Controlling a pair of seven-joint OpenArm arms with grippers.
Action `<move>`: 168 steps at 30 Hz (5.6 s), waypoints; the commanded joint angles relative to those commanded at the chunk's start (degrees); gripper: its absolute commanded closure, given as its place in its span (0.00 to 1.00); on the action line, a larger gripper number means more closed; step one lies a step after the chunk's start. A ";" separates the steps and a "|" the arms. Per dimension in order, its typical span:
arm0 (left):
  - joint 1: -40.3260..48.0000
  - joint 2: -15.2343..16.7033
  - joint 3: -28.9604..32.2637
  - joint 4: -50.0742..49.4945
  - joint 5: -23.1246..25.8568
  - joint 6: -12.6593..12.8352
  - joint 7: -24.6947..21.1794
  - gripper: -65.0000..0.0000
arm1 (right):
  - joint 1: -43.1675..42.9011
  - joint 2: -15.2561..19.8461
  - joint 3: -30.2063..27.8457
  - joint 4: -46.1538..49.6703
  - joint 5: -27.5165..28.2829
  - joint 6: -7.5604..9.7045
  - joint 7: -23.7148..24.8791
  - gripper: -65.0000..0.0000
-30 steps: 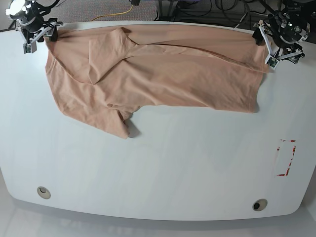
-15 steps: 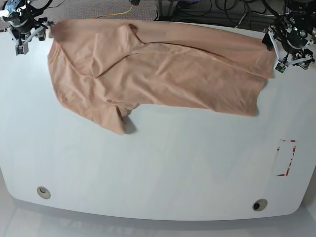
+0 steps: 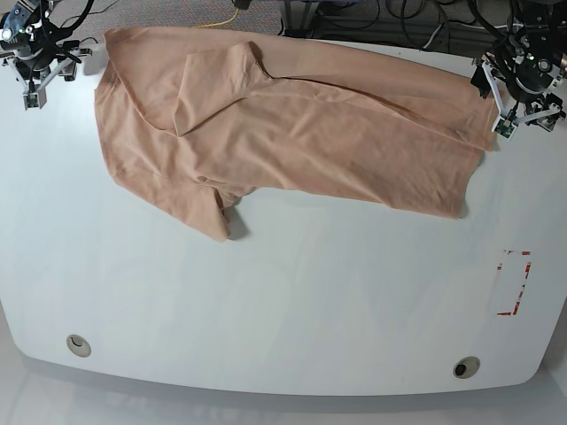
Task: Layout the t-shirt on the table in an organized manner, then fold the t-shirt properly
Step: 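Lay the shirt down and open both grippers to release it, then move both grippers toward the robot to the shirt's hem side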
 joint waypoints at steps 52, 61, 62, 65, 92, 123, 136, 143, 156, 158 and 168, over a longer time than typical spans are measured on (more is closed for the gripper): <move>-15.82 -0.09 0.00 2.46 -5.54 0.00 -0.09 0.17 | 10.37 -6.86 -8.44 -2.02 -0.09 0.00 -4.75 0.83; -15.74 -0.18 0.00 2.46 -5.45 0.00 -0.09 0.17 | 13.19 -3.16 -8.44 -9.14 -0.26 0.00 -4.57 1.00; -15.74 -0.18 0.00 2.46 -5.45 0.00 -0.09 0.17 | 13.45 -2.55 -8.44 -9.93 -0.26 0.00 -4.48 1.00; -15.74 -0.18 -0.09 2.46 -5.45 0.00 -0.09 0.17 | 13.89 -0.97 -8.44 -11.96 -0.26 0.00 -2.73 1.00; -15.74 -0.09 -0.09 2.55 -5.45 0.18 -0.09 0.17 | 14.59 3.34 -8.35 -11.87 0.09 0.00 -0.88 0.12; -22.86 4.31 -0.09 2.55 -5.36 5.98 -0.09 0.17 | 31.56 2.90 -19.52 -14.33 -0.18 0.00 0.18 0.02; -23.03 5.10 0.00 2.55 -5.45 8.26 -0.09 0.17 | 42.46 6.95 -24.53 -34.02 -0.18 0.00 9.49 0.02; -23.03 5.19 0.00 2.55 -5.45 8.26 -0.09 0.17 | 43.96 8.62 -24.70 -40.62 -0.18 0.00 11.87 0.02; -23.03 5.19 0.00 2.46 -5.45 8.26 -0.09 0.17 | 39.30 7.12 -24.70 -38.42 0.00 0.00 11.34 0.08; -23.03 5.19 0.00 2.46 -5.45 8.26 -0.09 0.17 | 38.68 6.59 -24.70 -36.92 0.00 0.00 10.20 0.17; -23.12 5.19 1.76 1.32 -5.45 8.26 -0.09 0.17 | 38.33 4.92 -24.79 -33.85 -0.18 0.00 7.91 0.81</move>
